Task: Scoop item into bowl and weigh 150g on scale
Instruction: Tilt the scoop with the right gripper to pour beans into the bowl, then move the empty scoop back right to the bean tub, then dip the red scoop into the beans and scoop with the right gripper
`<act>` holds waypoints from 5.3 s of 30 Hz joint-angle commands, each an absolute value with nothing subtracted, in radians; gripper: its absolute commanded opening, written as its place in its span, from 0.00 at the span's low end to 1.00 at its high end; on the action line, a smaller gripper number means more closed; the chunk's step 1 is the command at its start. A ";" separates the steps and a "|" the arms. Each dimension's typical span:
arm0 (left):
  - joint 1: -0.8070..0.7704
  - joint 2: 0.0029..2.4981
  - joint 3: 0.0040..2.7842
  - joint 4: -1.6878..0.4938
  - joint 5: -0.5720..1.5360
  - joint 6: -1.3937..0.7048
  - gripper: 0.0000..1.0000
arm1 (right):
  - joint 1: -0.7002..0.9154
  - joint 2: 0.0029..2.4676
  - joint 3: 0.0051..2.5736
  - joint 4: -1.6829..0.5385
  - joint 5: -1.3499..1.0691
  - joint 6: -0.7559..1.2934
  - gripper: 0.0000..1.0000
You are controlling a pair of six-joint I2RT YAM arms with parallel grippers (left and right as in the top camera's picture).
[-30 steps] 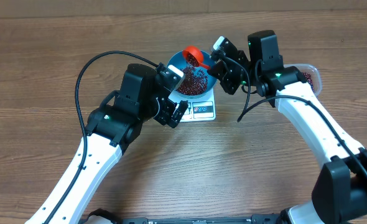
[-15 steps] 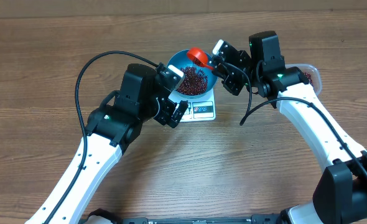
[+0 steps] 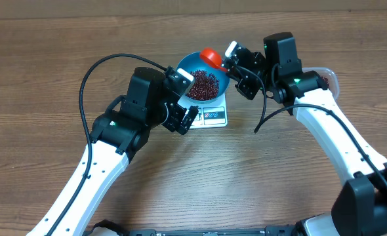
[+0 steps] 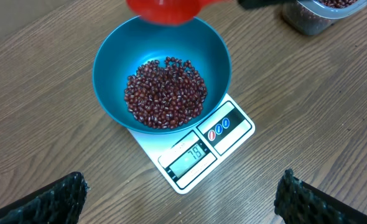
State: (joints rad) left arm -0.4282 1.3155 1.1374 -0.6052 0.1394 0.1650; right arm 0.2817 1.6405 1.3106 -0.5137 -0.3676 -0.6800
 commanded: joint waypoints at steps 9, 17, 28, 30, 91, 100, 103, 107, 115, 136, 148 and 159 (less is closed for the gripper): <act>-0.426 1.295 1.137 -0.602 0.154 0.184 1.00 | 0.279 1.458 1.331 -0.617 0.001 -0.371 0.04; -0.426 1.295 1.137 -0.602 0.154 0.184 1.00 | 0.200 1.436 1.331 -0.827 0.213 -0.249 0.04; -0.426 1.295 1.137 -0.602 0.154 0.184 1.00 | -0.051 1.438 1.330 -0.926 0.216 -0.187 0.04; -0.426 1.295 1.137 -0.602 0.154 0.184 1.00 | -0.081 1.444 1.330 -0.926 0.216 -0.187 0.04; -0.426 1.295 1.137 -0.602 0.154 0.184 1.00 | -0.217 1.792 1.329 -0.900 -0.370 -0.187 0.04; -0.426 1.295 1.137 -0.602 0.154 0.184 1.00 | -0.352 1.802 1.328 -0.920 -0.592 -0.127 0.03; -0.426 1.295 1.137 -0.602 0.154 0.184 1.00 | -0.376 1.816 1.327 -0.934 -0.622 -0.127 0.04; -0.426 1.295 1.137 -0.602 0.154 0.184 1.00 | -0.389 1.842 1.327 -0.946 -0.651 -0.127 0.03; -0.426 1.295 1.137 -0.602 0.154 0.184 1.00 | -0.418 1.861 1.327 -0.953 -0.764 -0.127 0.04; -0.426 1.295 1.137 -0.602 0.154 0.184 1.00 | -0.573 1.861 1.327 -0.961 -0.978 -0.155 0.04; -0.426 1.295 1.137 -0.602 0.154 0.184 1.00 | -0.601 1.861 1.327 -1.016 -1.159 -0.218 0.04; -0.426 1.295 1.137 -0.602 0.154 0.184 1.00 | -0.578 1.861 1.328 -1.016 -1.364 -0.218 0.04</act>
